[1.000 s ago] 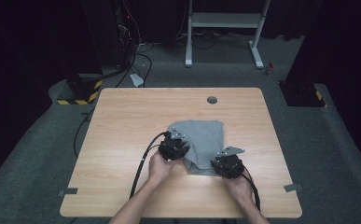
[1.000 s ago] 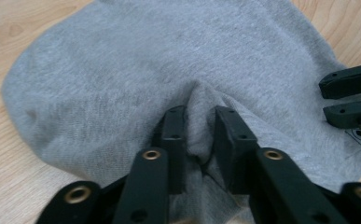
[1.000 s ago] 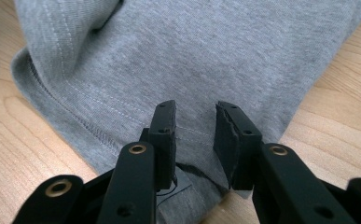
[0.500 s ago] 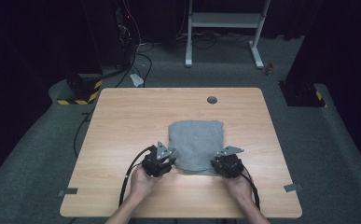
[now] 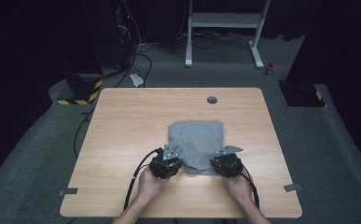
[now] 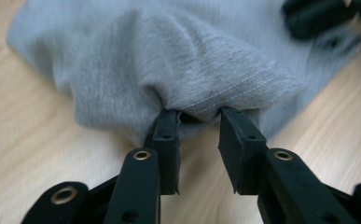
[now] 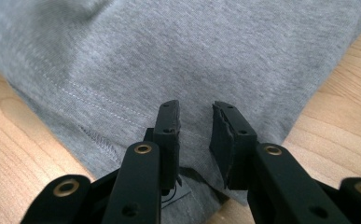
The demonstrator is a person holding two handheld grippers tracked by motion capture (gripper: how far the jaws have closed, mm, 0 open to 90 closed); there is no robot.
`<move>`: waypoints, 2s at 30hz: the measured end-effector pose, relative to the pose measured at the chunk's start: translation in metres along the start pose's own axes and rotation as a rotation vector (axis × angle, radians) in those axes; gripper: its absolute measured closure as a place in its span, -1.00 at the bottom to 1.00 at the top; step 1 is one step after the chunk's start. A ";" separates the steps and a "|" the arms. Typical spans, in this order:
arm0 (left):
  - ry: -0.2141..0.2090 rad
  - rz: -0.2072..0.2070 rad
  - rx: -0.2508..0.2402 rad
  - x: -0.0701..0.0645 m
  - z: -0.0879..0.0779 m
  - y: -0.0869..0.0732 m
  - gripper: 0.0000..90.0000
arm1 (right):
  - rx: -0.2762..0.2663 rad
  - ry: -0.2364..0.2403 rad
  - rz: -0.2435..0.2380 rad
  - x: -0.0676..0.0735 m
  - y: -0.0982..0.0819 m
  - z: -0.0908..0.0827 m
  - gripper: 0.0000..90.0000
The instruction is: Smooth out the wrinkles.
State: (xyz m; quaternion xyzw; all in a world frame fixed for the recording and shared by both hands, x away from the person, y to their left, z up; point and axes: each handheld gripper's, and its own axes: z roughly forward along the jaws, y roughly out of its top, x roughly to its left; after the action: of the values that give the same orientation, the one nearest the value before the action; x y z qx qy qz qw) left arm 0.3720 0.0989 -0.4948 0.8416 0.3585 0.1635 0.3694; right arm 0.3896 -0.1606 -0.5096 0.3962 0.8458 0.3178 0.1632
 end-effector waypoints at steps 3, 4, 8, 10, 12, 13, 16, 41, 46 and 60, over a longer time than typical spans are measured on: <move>-0.026 -0.012 -0.024 0.003 0.006 0.016 0.36 | 0.001 -0.003 -0.002 0.000 0.001 0.000 0.58; -0.026 -0.012 -0.024 0.003 0.006 0.016 0.33 | 0.001 -0.003 -0.002 0.000 0.001 0.000 0.58; -0.014 -0.011 -0.025 0.003 0.014 0.026 0.26 | 0.005 -0.001 -0.003 0.001 0.002 0.001 0.58; -0.021 0.007 -0.009 0.000 0.023 0.031 0.25 | 0.004 0.002 -0.007 0.000 0.002 0.001 0.58; -0.046 0.012 -0.023 -0.002 0.025 0.033 0.19 | 0.006 0.001 -0.005 0.001 0.002 0.002 0.58; -0.072 0.013 -0.046 -0.004 0.024 0.034 0.17 | 0.006 0.003 -0.005 0.001 0.002 0.002 0.58; -0.101 0.064 -0.091 -0.011 0.017 0.037 0.16 | 0.008 0.004 -0.002 0.000 0.002 0.001 0.58; 0.158 0.077 0.197 -0.008 -0.005 -0.010 0.87 | 0.019 -0.013 -0.038 -0.001 0.001 -0.002 0.77; 0.159 -0.013 0.192 -0.002 -0.020 -0.032 0.78 | 0.024 -0.015 -0.040 0.000 0.001 -0.002 0.79; 0.143 -0.047 0.122 0.005 -0.007 -0.023 0.40 | -0.006 -0.016 -0.049 0.000 0.004 -0.012 0.81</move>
State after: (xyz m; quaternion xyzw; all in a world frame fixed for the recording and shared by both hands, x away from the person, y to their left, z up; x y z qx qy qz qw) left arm 0.3604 0.1173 -0.5073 0.8400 0.4129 0.1924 0.2945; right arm 0.3851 -0.1633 -0.4983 0.3774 0.8529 0.3131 0.1791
